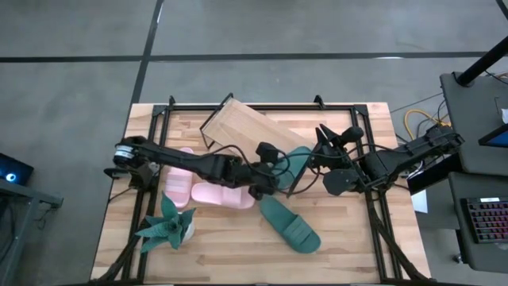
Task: Pick and place slides into the shelf
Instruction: Put the right green slide on the shelf
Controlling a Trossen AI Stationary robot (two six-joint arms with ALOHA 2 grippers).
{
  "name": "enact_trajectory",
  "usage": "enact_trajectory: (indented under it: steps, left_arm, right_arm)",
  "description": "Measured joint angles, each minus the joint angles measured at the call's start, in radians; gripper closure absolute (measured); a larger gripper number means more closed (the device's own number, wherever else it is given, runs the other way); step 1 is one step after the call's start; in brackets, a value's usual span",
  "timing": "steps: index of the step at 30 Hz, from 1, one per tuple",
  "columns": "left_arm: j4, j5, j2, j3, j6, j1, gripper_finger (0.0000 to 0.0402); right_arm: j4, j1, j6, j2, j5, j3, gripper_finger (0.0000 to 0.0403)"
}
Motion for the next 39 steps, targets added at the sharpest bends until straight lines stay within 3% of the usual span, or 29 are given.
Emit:
enact_trajectory:
  steps: [6,11,17,22,30,39]
  left_arm:
    - [0.013,0.012,0.004,-0.013,-0.003,0.003,0.0098]
    - [0.06,-0.052,0.012,-0.015,-0.091,0.007,0.0098]
    - [0.068,-0.007,0.012,-0.015,-0.045,0.008,0.0113]
    - [0.027,-0.003,0.012,-0.016,-0.056,0.009,0.0179]
    - [0.025,-0.059,0.008,-0.019,-0.046,0.008,0.038]
    - [0.027,-0.204,0.003,-0.016,-0.081,0.008,0.0399]
  right_arm:
    - [-0.001,0.0,0.016,0.0,0.0,-0.006,0.0339]
    - [0.0,0.0,0.016,0.0,0.0,-0.008,0.0339]
    - [0.0,0.0,0.016,0.0,0.0,-0.01,0.0339]
    - [-0.001,0.0,0.016,0.0,0.0,-0.013,0.0339]
    - [-0.001,0.0,0.016,0.0,0.0,-0.013,0.0339]
    - [-0.003,0.0,0.016,0.0,0.0,-0.018,0.0339]
